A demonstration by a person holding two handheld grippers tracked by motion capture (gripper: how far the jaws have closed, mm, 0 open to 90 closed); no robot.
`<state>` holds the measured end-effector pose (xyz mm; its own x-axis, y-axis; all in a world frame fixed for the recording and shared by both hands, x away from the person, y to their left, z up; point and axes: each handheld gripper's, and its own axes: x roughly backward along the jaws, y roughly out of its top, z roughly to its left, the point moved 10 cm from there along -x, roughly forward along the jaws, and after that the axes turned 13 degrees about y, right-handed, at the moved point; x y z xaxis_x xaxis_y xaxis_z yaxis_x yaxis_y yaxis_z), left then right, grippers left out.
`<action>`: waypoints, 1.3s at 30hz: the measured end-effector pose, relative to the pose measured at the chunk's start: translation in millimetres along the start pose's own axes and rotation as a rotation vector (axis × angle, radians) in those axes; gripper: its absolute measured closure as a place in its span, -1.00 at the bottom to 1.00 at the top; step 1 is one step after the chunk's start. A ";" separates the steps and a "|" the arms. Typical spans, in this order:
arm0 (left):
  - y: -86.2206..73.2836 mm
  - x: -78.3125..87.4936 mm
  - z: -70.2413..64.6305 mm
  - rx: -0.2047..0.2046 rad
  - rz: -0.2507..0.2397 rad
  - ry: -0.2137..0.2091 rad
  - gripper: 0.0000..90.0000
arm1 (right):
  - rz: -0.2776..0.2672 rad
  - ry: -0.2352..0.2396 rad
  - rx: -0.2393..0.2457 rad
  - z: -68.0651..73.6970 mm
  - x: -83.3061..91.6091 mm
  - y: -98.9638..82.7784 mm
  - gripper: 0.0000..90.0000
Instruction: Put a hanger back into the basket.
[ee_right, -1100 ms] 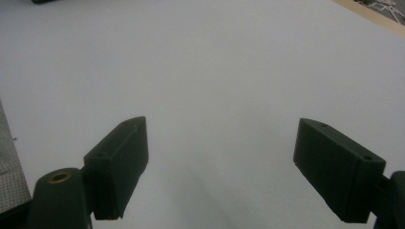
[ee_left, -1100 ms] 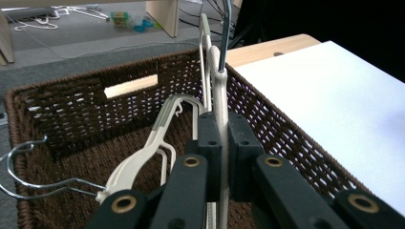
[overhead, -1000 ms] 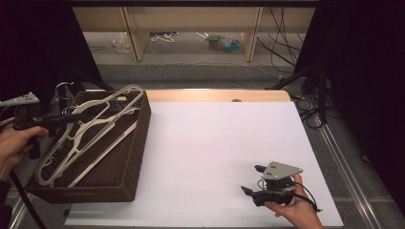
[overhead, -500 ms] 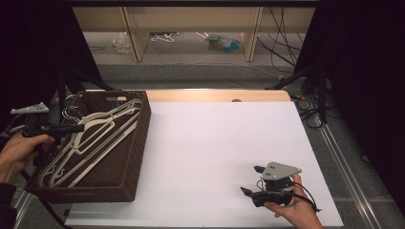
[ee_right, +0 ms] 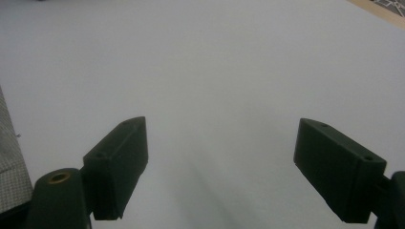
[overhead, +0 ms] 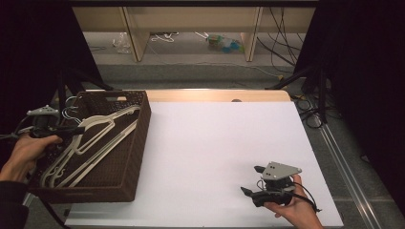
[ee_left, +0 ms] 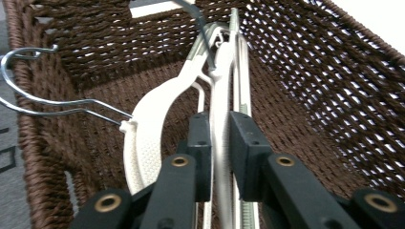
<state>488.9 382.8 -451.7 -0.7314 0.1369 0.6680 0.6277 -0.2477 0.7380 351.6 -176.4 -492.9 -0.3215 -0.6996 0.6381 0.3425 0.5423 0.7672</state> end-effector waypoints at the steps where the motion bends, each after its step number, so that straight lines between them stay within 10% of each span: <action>1: -0.1 -0.5 2.1 -0.001 0.010 0.028 0.60 | -0.001 -0.001 0.006 -0.7 -0.1 0.0 -0.56; 5: 3.2 3.9 13.5 -0.037 0.020 0.146 0.30 | 0.000 0.001 0.000 -0.7 -0.7 -0.8 -0.56; 10: 6.1 11.5 10.4 -0.032 0.025 0.196 0.19 | -0.003 -0.003 -0.002 -1.3 0.3 -0.6 -0.56; 27: 22.6 63.0 9.8 0.062 -0.140 0.220 -0.01 | 0.000 -0.001 -0.001 -0.7 -0.4 -0.4 -0.56; 39: 34.9 114.4 -74.1 0.085 -0.318 0.072 -0.25 | -0.021 -0.015 -0.005 -0.9 0.4 2.6 -0.56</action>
<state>407.4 318.7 -356.6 -0.9094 0.1252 0.3967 0.3827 -0.1218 0.9158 353.2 -175.7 -490.8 -0.3415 -0.7036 0.6231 0.3402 0.5255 0.7798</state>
